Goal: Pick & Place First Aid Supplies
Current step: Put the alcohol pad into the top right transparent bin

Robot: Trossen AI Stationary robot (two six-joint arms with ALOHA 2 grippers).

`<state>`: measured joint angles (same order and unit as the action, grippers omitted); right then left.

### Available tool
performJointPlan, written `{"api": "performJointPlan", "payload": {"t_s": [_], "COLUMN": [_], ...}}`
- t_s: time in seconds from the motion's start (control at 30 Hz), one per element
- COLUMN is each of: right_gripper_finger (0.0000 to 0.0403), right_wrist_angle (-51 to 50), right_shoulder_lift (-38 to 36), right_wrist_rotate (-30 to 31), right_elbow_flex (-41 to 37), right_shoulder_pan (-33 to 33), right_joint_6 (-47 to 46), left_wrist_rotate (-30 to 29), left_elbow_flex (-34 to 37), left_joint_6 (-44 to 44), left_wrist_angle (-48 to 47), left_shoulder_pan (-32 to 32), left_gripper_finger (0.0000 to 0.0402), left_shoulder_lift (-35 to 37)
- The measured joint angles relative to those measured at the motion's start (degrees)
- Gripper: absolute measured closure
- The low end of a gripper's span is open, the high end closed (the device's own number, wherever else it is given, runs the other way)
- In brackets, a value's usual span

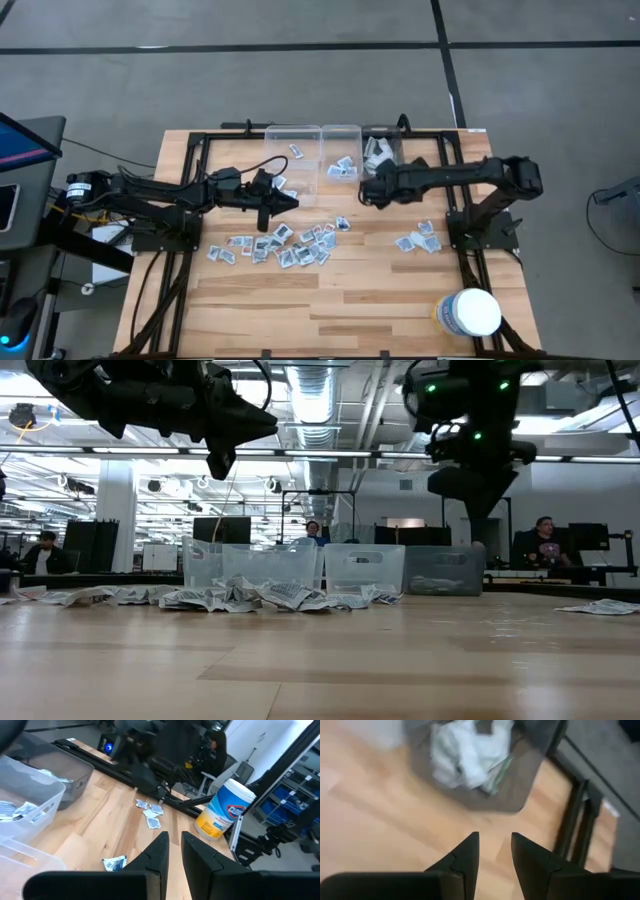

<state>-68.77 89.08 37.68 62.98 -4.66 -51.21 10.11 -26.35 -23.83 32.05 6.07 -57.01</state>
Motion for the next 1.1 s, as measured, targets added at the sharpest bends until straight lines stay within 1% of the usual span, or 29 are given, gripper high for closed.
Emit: {"api": "performJointPlan", "payload": {"t_s": [0.17,0.33,0.47,0.6,0.8,1.0,1.1], "right_gripper_finger": [0.0296,0.0296,0.0296,0.0296,0.0296,0.0296,0.0296], "right_wrist_angle": [-0.09,0.65,4.66,5.44,4.79,1.64,1.13], "right_shoulder_lift": [-4.19,-9.45,-11.63,-10.53,-6.79,-4.43,-4.35], "right_wrist_rotate": [-2.75,-8.33,-11.69,-14.23,-20.76,-23.95,-25.58], "right_elbow_flex": [-5.0,-11.89,-14.88,-16.28,-18.91,-19.08,-19.89], "right_shoulder_pan": [4.84,9.65,13.65,15.71,16.5,19.38,20.84], "right_joint_6": [-8.56,-20.36,-25.48,-25.9,-28.61,-32.85,-33.49], "left_wrist_rotate": [-1.49,-2.86,-4.19,-4.81,-5.18,-5.18,-5.21], "left_elbow_flex": [0.0,0.0,0.0,-0.01,-0.02,-0.02,-0.02], "left_joint_6": [0.02,0.04,1.08,1.11,1.09,1.09,1.09], "left_wrist_angle": [-0.15,-0.15,-0.15,-0.15,-0.15,-0.17,-0.15], "left_shoulder_pan": [0.0,0.0,0.0,0.01,0.0,0.0,0.0], "left_gripper_finger": [0.0351,0.0351,0.0351,0.0351,0.0351,0.0351,0.0351], "left_shoulder_lift": [0.0,-0.02,-0.02,-0.04,-0.07,-0.07,-0.07]}}
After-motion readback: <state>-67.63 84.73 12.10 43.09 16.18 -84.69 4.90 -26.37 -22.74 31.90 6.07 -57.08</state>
